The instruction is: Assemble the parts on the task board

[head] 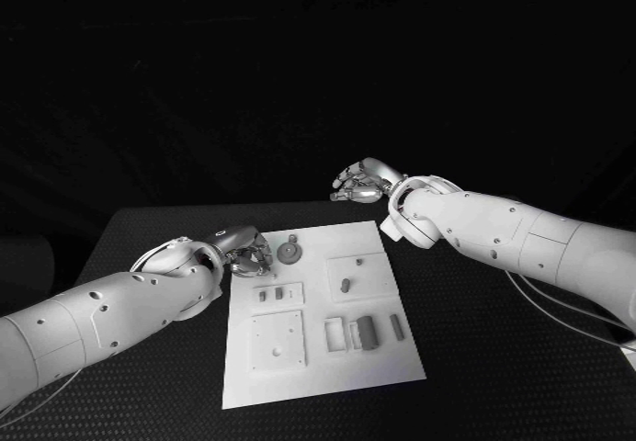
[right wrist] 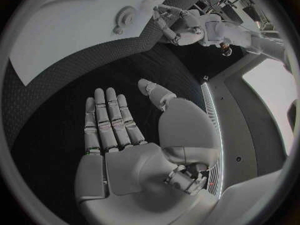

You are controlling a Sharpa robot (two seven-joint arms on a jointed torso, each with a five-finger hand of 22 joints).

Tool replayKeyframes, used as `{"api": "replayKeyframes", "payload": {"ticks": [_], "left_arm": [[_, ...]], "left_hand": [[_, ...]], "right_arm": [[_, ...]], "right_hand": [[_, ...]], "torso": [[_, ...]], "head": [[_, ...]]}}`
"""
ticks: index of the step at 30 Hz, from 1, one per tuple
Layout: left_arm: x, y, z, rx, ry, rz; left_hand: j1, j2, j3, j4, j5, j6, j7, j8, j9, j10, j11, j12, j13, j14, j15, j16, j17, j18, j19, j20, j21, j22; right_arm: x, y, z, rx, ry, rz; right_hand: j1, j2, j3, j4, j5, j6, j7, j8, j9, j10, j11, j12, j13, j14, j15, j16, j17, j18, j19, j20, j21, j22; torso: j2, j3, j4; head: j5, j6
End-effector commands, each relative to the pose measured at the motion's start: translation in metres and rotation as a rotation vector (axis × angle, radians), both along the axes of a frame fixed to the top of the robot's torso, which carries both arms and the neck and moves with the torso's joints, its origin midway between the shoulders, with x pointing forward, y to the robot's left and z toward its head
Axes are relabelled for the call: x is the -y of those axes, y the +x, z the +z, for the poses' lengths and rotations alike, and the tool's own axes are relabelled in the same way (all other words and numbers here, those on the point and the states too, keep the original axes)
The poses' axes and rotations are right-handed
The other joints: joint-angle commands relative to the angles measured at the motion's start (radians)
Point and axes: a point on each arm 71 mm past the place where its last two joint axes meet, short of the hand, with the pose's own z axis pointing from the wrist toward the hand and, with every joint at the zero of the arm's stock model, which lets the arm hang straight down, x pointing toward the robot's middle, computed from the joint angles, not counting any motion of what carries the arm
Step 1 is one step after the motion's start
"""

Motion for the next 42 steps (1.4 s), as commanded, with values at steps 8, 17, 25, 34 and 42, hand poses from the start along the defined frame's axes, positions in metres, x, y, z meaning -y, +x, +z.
{"api": "replayKeyframes", "payload": {"ticks": [8,17,25,34,42], "left_arm": [[0.005,-0.001,-0.009,-0.009,0.005,-0.021],[0.007,-0.001,-0.011,-0.015,0.008,-0.024],[0.009,-0.002,-0.015,-0.026,0.012,-0.026],[0.012,-0.003,-0.017,-0.033,0.013,-0.032],[0.01,-0.001,-0.02,-0.033,0.02,-0.024]], "left_hand": [[0.005,0.015,0.004,0.0,0.003,0.007,0.001,0.005,0.002,0.005,-0.001,0.005,0.001,0.019,-0.013,0.007,0.002,0.049,0.006,-0.007,0.008,0.025],[0.005,0.015,0.005,0.0,0.003,0.007,0.001,0.005,0.002,0.005,-0.001,0.005,0.001,0.019,-0.013,0.008,0.002,0.049,0.006,-0.007,0.009,0.025],[0.005,0.016,0.005,0.0,0.003,0.008,0.001,0.005,0.002,0.006,-0.002,0.005,0.001,0.018,-0.013,0.01,0.003,0.05,0.006,-0.007,0.011,0.025],[0.005,0.016,0.005,0.0,0.004,0.007,0.001,0.005,0.002,0.006,-0.002,0.005,0.001,0.018,-0.013,0.011,0.003,0.05,0.006,-0.006,0.012,0.025],[0.005,0.017,0.006,0.0,0.004,0.007,0.001,0.004,0.002,0.006,-0.002,0.005,0.001,0.018,-0.013,0.012,0.003,0.05,0.005,-0.006,0.013,0.025]], "right_arm": [[-0.002,0.0,0.001,0.006,0.003,0.011],[-0.003,0.0,0.001,0.006,0.003,0.013],[-0.004,0.0,0.0,0.006,0.004,0.013],[-0.004,0.0,0.0,0.006,0.004,0.013],[-0.003,0.0,0.0,0.006,0.004,0.013]], "right_hand": [[0.009,-0.002,-0.005,0.0,0.004,-0.005,0.026,0.005,-0.002,0.005,0.002,-0.005,-0.002,0.002,0.004,-0.006,0.002,-0.017,-0.002,-0.001,-0.006,0.001],[0.009,-0.002,-0.005,0.0,0.004,-0.005,0.026,0.005,-0.002,0.005,0.002,-0.005,-0.002,0.002,0.004,-0.007,0.002,-0.017,-0.002,-0.002,-0.006,0.002],[0.009,-0.002,-0.005,0.0,0.004,-0.005,0.026,0.005,-0.002,0.005,0.002,-0.005,-0.003,0.002,0.004,-0.007,0.002,-0.017,-0.002,-0.002,-0.007,0.003],[0.009,-0.002,-0.005,0.0,0.004,-0.005,0.026,0.005,-0.003,0.006,0.002,-0.005,-0.004,0.002,0.004,-0.008,0.003,-0.017,-0.002,-0.002,-0.008,0.003],[0.01,-0.002,-0.005,0.0,0.004,-0.005,0.026,0.005,-0.003,0.006,0.002,-0.005,-0.004,0.002,0.004,-0.008,0.004,-0.017,-0.001,-0.002,-0.008,0.004]], "torso": [[0.0,0.0,0.0002],[0.0,0.0001,0.0004],[-0.001,-0.0004,0.0004],[-0.001,0.0002,0.0008],[0.0,0.0003,0.0005]], "head": [[-0.005,-0.005],[-0.007,-0.007],[-0.008,-0.009],[-0.009,-0.008],[-0.01,-0.008]]}}
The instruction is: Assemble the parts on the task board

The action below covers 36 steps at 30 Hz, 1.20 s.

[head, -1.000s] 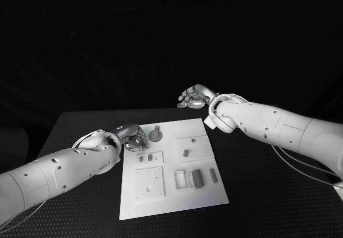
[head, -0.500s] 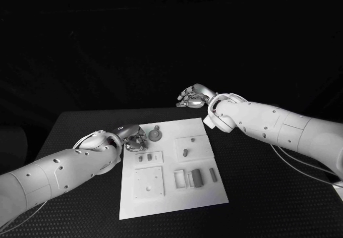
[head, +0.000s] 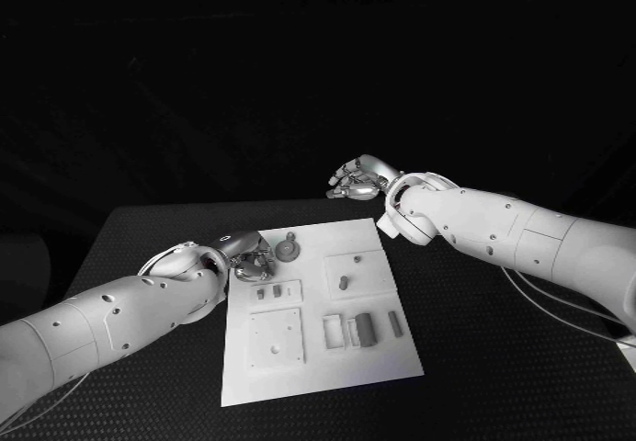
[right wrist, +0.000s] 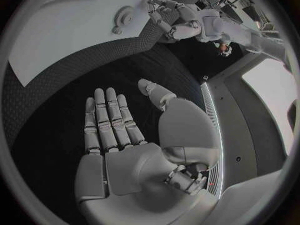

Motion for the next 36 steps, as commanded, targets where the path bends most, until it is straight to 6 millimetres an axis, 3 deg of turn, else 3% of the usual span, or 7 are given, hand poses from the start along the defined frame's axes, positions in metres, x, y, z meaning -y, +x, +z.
{"api": "replayKeyframes", "payload": {"ticks": [1,36], "left_arm": [[0.001,0.0,-0.003,-0.01,0.008,-0.012],[0.001,-0.004,-0.022,-0.032,0.083,-0.032]], "left_hand": [[0.006,0.015,0.008,-0.001,0.004,0.005,-0.001,0.004,0.001,0.008,0.0,0.003,0.001,0.017,-0.013,0.004,0.002,0.05,0.003,-0.008,0.006,0.025],[0.009,0.017,0.009,-0.002,0.004,0.009,-0.004,0.006,0.001,0.014,-0.002,0.005,0.002,0.017,-0.015,0.01,0.003,0.051,0.002,-0.009,0.014,0.025]], "right_arm": [[-0.001,0.0,0.001,0.006,0.002,0.011],[-0.001,-0.001,0.001,0.006,0.002,0.011]], "right_hand": [[0.01,-0.002,-0.005,0.0,0.004,-0.005,0.026,0.005,-0.001,0.006,0.002,-0.005,-0.002,0.001,0.005,-0.004,0.001,-0.017,-0.001,-0.002,-0.005,0.001],[0.009,-0.002,-0.005,0.0,0.004,-0.005,0.026,0.005,-0.002,0.006,0.002,-0.004,-0.004,0.002,0.004,-0.006,0.003,-0.017,-0.001,-0.002,-0.007,0.004]], "torso": [[0.0,0.0005,-0.0001],[0.0,0.0,0.0002]], "head": [[-0.002,0.001],[-0.01,-0.005]]}}
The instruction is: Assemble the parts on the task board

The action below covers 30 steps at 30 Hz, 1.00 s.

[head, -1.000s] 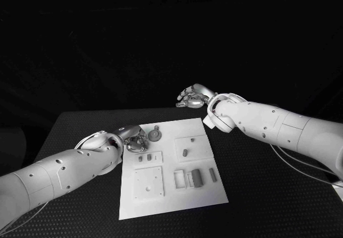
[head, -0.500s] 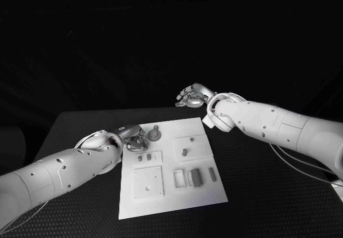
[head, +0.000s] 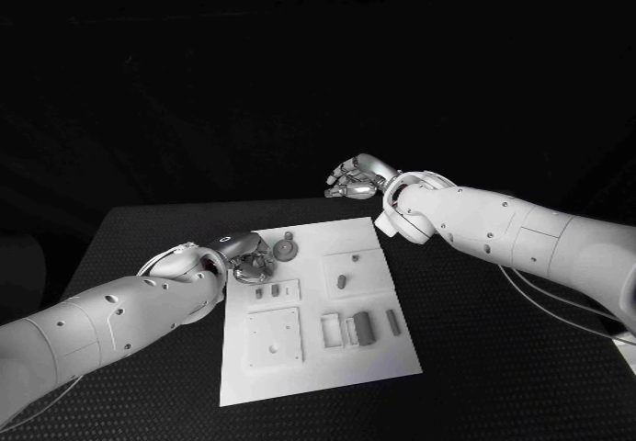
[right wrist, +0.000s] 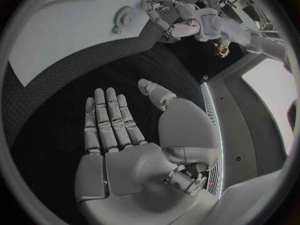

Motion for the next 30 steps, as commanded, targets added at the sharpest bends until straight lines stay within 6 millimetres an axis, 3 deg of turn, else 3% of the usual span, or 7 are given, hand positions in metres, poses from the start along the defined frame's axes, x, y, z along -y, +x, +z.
{"api": "replayKeyframes", "payload": {"ticks": [1,18,30], "left_arm": [[0.0001,-0.0053,-0.0156,-0.043,0.05,-0.008],[0.0056,-0.0043,-0.0156,-0.053,0.033,-0.005],[0.0,-0.0027,-0.0158,-0.059,0.026,0.015]], "left_hand": [[0.01,0.016,0.005,-0.001,0.001,0.005,0.0,0.003,0.002,0.006,0.0,-0.002,0.003,0.011,-0.01,0.003,0.001,0.051,0.001,-0.004,0.003,0.025],[0.004,0.018,0.004,0.0,0.001,-0.001,0.003,-0.001,-0.001,0.001,0.001,-0.005,0.001,0.013,-0.009,0.005,-0.002,0.052,0.0,-0.004,0.011,0.024],[-0.004,0.008,-0.003,0.0,-0.001,-0.053,0.027,-0.027,-0.013,-0.027,0.011,-0.004,-0.003,-0.011,0.001,0.01,-0.005,0.054,-0.027,0.006,0.018,0.024]], "right_arm": [[-0.0011,-0.0004,0.0005,0.006,0.002,0.011],[-0.0037,-0.0003,0.0005,0.005,0.003,0.015],[-0.0027,-0.0002,0.0004,0.005,0.003,0.014]], "right_hand": [[0.009,-0.002,-0.005,0.0,0.004,-0.005,0.026,0.005,-0.001,0.006,0.002,-0.004,-0.002,0.002,0.004,-0.007,0.001,-0.017,-0.001,-0.002,-0.003,0.002],[0.009,-0.002,-0.005,0.0,0.004,-0.005,0.026,0.006,-0.002,0.006,0.002,-0.004,-0.003,0.002,0.004,-0.007,0.002,-0.017,0.0,-0.002,-0.005,0.003],[0.009,-0.002,-0.006,0.0,0.004,-0.005,0.026,0.006,-0.002,0.006,0.002,-0.004,-0.004,0.002,0.005,-0.008,0.003,-0.017,0.0,-0.002,-0.006,0.003]], "torso": [[0.0,-0.0003,0.0003],[0.0,-0.0002,0.0004],[0.0,-0.0007,0.0007]], "head": [[-0.002,-0.002],[-0.001,-0.002],[-0.002,-0.003]]}}
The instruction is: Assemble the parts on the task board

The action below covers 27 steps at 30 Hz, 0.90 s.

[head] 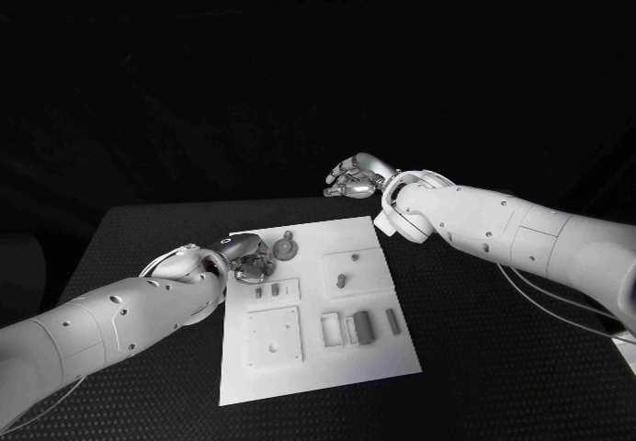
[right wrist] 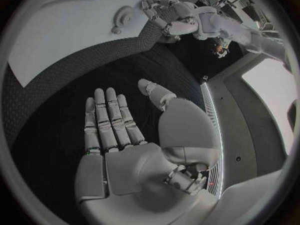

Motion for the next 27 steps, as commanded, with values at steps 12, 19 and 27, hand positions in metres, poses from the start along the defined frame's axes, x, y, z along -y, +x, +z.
{"api": "replayKeyframes", "payload": {"ticks": [12,19,27], "left_arm": [[-0.006,-0.002,-0.009,-0.044,0.017,0.019],[-0.011,0.0,-0.01,-0.043,0.021,0.03],[-0.013,0.0,-0.011,-0.055,0.03,0.031]], "left_hand": [[0.005,-0.026,-0.008,0.003,-0.005,-0.07,0.027,-0.035,-0.018,-0.038,0.008,0.005,-0.003,-0.031,0.01,0.021,-0.001,0.058,-0.027,0.008,0.018,0.024],[0.008,-0.03,-0.008,0.003,-0.007,-0.092,0.027,-0.044,-0.025,-0.045,0.01,0.012,-0.001,-0.033,0.012,0.026,-0.002,0.062,-0.029,0.011,0.023,0.023],[0.008,-0.033,-0.009,0.003,-0.008,-0.097,0.027,-0.046,-0.027,-0.048,0.01,0.015,0.0,-0.033,0.012,0.028,-0.003,0.063,-0.03,0.011,0.026,0.023]], "right_arm": [[-0.001,0.0,0.0,0.004,0.001,0.011],[0.0,0.0,0.0,0.003,0.0,0.01],[0.001,0.0,0.0,0.002,0.0,0.009]], "right_hand": [[0.009,-0.002,-0.006,0.0,0.004,-0.005,0.026,0.006,-0.002,0.006,0.002,-0.004,-0.002,0.002,0.005,-0.005,0.002,-0.017,0.0,-0.002,-0.006,0.002],[0.009,-0.002,-0.006,0.0,0.004,-0.005,0.027,0.006,-0.002,0.006,0.002,-0.004,-0.002,0.002,0.005,-0.005,0.002,-0.017,0.0,-0.002,-0.007,0.002],[0.009,-0.003,-0.006,0.0,0.004,-0.006,0.027,0.006,-0.002,0.006,0.002,-0.004,-0.003,0.002,0.005,-0.005,0.002,-0.017,0.0,-0.002,-0.007,0.003]], "torso": [[0.0,-0.0001,0.0003],[0.0,-0.0001,0.0002],[0.0,0.0004,0.0]], "head": [[0.0,0.0],[0.001,0.001],[0.001,0.001]]}}
